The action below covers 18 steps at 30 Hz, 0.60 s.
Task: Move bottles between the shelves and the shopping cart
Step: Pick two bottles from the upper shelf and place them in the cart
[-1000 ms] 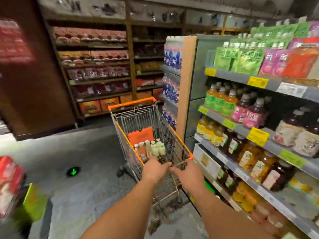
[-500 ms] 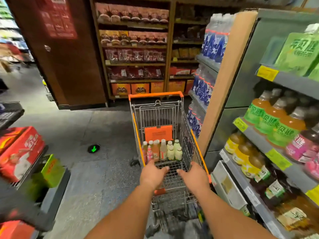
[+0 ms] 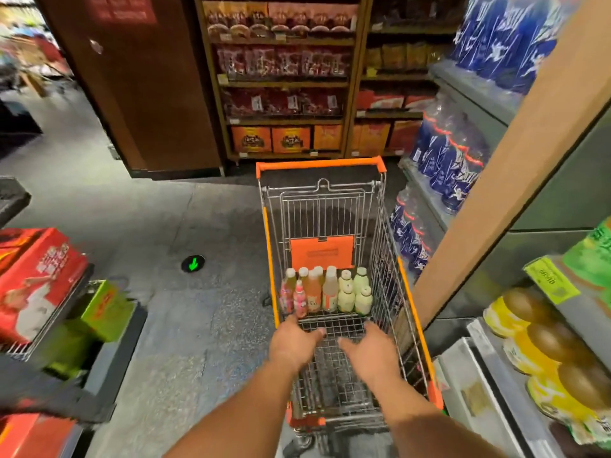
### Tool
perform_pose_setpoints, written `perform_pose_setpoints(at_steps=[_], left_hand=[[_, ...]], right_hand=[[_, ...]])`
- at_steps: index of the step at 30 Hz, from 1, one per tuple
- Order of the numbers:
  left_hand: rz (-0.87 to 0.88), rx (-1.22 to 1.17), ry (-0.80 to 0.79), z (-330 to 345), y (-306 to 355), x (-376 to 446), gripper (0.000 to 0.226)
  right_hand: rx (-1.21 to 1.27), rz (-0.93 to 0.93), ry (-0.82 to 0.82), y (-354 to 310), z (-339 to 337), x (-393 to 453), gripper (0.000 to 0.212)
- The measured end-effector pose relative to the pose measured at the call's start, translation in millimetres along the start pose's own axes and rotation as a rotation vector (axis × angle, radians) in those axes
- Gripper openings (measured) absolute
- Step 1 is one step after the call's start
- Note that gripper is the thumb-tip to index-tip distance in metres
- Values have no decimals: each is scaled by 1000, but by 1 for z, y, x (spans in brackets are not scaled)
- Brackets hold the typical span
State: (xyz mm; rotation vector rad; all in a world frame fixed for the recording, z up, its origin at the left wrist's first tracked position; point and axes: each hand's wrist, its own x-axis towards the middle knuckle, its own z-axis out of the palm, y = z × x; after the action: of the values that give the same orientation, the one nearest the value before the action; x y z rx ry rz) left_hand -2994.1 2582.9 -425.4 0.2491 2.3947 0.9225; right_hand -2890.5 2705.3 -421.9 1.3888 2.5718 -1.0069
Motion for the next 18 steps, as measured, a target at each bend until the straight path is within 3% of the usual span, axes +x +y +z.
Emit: perform_pose_setpoints(at_steps=[14, 18], left_hand=[[-288, 4, 21, 38, 15, 190, 62], [-364, 22, 36, 64, 2, 262, 48]], right_hand=[[17, 10, -256, -22, 86, 206, 77], [-27, -2, -280, -16, 139, 268, 54]])
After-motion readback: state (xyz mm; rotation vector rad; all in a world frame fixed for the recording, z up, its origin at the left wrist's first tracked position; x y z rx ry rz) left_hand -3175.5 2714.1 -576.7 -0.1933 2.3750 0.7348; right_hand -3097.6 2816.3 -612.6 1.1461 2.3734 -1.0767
